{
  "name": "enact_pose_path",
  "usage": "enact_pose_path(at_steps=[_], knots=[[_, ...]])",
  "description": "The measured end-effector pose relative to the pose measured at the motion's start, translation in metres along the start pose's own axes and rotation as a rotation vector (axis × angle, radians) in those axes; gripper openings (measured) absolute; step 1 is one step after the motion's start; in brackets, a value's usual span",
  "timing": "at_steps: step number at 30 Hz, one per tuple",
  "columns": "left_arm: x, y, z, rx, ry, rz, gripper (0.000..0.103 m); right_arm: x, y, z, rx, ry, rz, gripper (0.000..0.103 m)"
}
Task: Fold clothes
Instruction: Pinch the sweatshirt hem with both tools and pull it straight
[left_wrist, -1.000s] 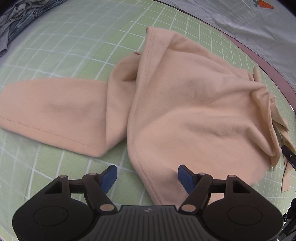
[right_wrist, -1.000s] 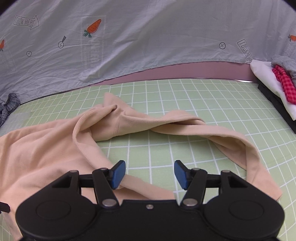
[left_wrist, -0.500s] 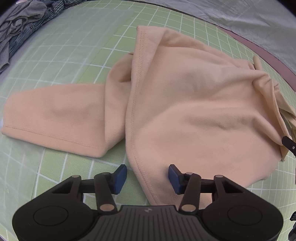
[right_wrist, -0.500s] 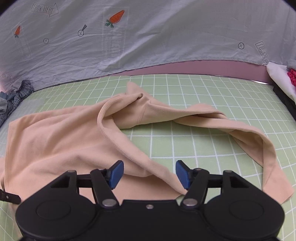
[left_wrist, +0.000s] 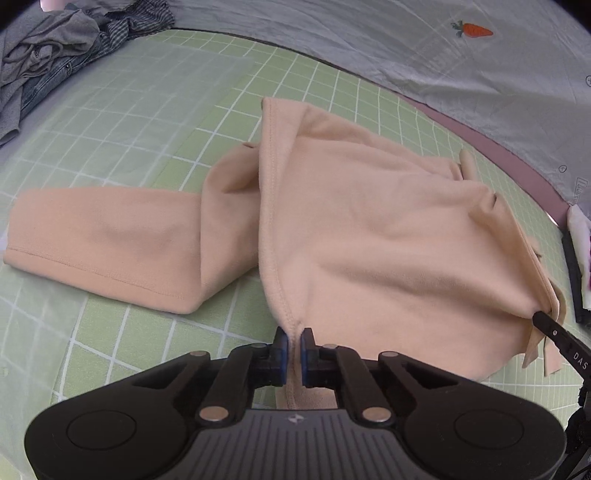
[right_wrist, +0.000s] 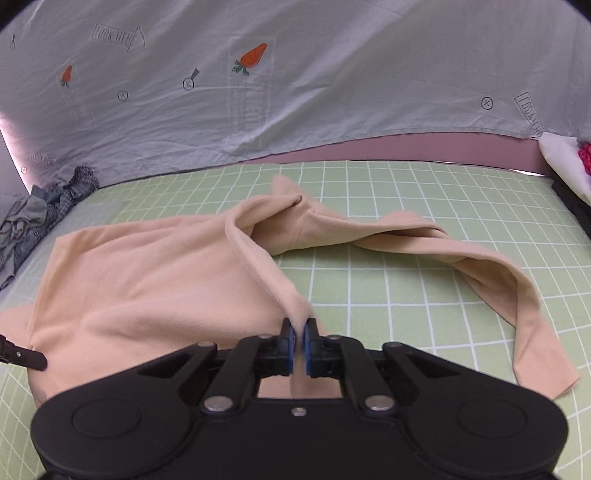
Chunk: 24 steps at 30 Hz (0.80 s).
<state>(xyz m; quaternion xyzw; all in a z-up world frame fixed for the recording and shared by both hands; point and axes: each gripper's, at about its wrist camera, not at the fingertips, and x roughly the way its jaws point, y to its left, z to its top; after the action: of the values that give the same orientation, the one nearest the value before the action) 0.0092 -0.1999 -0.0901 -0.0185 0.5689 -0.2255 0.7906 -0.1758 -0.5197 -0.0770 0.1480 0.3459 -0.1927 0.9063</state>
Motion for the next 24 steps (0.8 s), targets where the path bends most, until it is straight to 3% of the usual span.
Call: enact_pose_path(at_steps=[6,17,24], knots=[[-0.028,0.0,-0.024,-0.042,-0.032,-0.018,0.007,-0.046,0.0,-0.027,-0.004,0.0,0.011,0.005],[-0.028,0.011,-0.095,-0.032,0.085,0.073,0.007,-0.085,-0.001,-0.104,-0.042,0.175,0.026,0.003],[-0.013,0.018,-0.105,-0.057,0.136,0.113,0.008,-0.081,-0.008,-0.127,-0.05,0.265,0.021,0.003]])
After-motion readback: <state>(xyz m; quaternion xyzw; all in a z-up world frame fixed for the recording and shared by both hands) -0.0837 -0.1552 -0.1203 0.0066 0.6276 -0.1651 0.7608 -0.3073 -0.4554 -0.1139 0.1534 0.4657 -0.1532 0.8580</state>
